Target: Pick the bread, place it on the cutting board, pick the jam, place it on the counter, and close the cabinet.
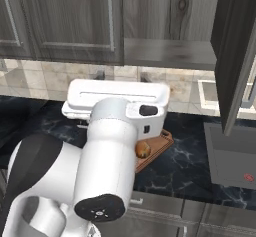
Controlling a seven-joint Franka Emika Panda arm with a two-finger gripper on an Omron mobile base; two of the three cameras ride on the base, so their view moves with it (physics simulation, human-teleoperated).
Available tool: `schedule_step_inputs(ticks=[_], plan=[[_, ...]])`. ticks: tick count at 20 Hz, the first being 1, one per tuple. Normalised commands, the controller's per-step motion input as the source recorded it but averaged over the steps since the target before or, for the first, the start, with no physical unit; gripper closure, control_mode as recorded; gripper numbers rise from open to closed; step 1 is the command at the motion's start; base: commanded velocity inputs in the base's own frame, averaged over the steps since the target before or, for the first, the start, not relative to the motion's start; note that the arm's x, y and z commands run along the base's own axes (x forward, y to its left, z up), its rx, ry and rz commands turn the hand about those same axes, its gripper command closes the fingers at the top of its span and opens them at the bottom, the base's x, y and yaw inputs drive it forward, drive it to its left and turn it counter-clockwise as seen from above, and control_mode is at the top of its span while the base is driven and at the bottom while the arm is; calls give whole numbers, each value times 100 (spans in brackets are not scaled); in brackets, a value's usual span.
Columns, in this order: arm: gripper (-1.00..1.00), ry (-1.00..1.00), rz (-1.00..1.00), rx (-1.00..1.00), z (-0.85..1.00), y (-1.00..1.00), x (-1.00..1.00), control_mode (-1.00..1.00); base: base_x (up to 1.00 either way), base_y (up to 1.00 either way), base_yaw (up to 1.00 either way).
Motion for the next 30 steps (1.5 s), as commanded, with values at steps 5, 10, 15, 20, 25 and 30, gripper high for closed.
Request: schedule_step_inputs(ticks=[5, 10, 15, 20, 25, 30], plan=[[-100, 0, -10, -1, 0, -10, -30, -100, 0, 0, 0], [-100, 0, -7, 0, 0, -21, -37, -100, 0, 0, 0], [-100, 1, -6, -1, 0, -27, -34, -100, 0, 0, 0], [-100, 1, -5, -2, 0, -21, -18, -100, 0, 0, 0], [-100, 1, -4, -1, -5, -19, -20, -100, 0, 0, 0], [-100, 2, -4, -1, -10, -10, -10, -100, 0, 0, 0]])
